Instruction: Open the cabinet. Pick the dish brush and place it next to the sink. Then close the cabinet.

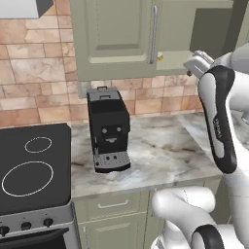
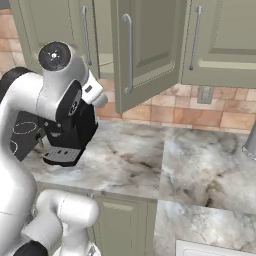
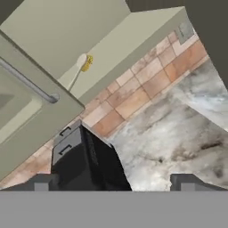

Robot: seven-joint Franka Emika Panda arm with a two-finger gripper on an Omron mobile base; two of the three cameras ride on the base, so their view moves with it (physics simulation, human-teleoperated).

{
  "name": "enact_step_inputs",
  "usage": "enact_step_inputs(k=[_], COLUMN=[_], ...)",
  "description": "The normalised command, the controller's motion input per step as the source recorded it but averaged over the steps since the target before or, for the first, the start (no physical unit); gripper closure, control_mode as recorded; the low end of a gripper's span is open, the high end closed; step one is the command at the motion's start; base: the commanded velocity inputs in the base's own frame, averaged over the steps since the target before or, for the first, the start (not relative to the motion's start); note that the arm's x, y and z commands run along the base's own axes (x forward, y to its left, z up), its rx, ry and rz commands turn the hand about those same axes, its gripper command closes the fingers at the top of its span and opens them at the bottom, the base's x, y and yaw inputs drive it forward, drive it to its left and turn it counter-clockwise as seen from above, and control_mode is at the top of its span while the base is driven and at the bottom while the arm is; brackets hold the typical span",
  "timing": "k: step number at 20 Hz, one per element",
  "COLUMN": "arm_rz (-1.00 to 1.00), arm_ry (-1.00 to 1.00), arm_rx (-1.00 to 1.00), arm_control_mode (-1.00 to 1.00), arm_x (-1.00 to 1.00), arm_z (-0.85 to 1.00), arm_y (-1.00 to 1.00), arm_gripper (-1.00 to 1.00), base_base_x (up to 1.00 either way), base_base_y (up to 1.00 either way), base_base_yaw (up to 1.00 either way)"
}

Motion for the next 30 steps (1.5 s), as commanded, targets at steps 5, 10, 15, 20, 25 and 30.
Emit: enact_step_inputs(k=[5, 10, 15, 20, 25, 30], arm_rz=[-0.39, -0.37, -0.34, -0.34, -0.32, -0.23], arm_ry=[-0.05, -0.11, -0.18, -0.25, -0.22, -0.16], arm_rx=[0.00, 0.00, 0.00, 0.00, 0.00, 0.06], arm_control_mode=[-1.00, -1.00, -1.00, -1.00, -1.00, -1.00], arm_x=[0.58, 0.55, 0.30, 0.25, 0.27, 0.16], arm_z=[-0.01, 0.00, 0.02, 0.00, 0.01, 0.05], arm_y=[0.08, 0.00, -0.07, -0.12, -0.16, -0.29], arm_gripper=[-1.00, -1.00, -1.00, -1.00, -1.00, -1.00], base_base_x=[0.00, 0.00, 0.00, 0.00, 0.00, 0.00], base_base_y=[0.00, 0.00, 0.00, 0.00, 0.00, 0.00], base_base_yaw=[0.00, 0.00, 0.00, 0.00, 0.00, 0.00])
